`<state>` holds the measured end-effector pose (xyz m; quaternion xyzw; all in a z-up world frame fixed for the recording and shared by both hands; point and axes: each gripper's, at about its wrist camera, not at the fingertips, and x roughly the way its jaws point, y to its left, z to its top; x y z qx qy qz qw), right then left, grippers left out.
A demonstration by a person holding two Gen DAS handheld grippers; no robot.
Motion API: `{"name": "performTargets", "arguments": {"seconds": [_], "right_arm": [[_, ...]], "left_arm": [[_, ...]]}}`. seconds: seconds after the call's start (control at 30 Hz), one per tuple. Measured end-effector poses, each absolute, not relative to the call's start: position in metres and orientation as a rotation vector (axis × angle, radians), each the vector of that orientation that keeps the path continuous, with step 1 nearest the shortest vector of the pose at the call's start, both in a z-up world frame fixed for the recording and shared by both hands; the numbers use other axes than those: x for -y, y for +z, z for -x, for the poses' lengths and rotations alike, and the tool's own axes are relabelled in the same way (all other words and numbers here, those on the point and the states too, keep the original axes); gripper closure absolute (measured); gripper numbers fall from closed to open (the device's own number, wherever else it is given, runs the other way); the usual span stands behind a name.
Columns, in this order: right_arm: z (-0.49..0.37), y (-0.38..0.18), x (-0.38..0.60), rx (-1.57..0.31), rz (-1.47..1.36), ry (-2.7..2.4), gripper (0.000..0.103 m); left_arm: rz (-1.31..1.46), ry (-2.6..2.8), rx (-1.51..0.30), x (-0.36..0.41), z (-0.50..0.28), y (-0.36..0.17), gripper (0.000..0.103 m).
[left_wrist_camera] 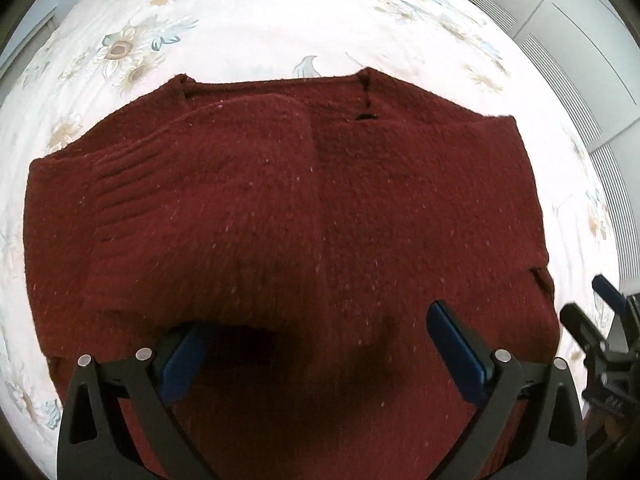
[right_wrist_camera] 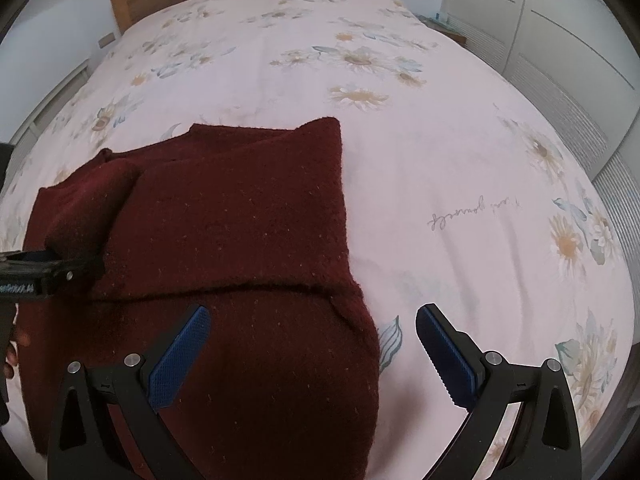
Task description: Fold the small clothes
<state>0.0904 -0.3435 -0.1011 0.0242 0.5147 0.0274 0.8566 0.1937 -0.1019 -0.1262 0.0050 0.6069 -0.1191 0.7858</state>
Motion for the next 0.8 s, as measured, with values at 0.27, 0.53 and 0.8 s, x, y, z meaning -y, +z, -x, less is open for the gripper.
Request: {"name": "performTargets", "arguments": {"seconds": [0.27, 0.53, 0.8], "right_arm": [[-0.089, -0.096, 0.345, -1.077, -0.055, 0.058, 0.0], [-0.089, -0.089, 0.329, -1.073, -0.025, 0.083, 0.0], [-0.094, -0.098, 0.299, -1.106, 0.026, 0.1, 0.0]], "left_arm": [[-0.039, -0.219, -1.295, 0.049, -0.175, -0.11, 0.001], [-0.081, -0.047, -1.259, -0.032, -0.162, -0.105, 0.001], [-0.093, 0.038, -1.287, -0.079, -0.158, -0.148, 0.004]]}}
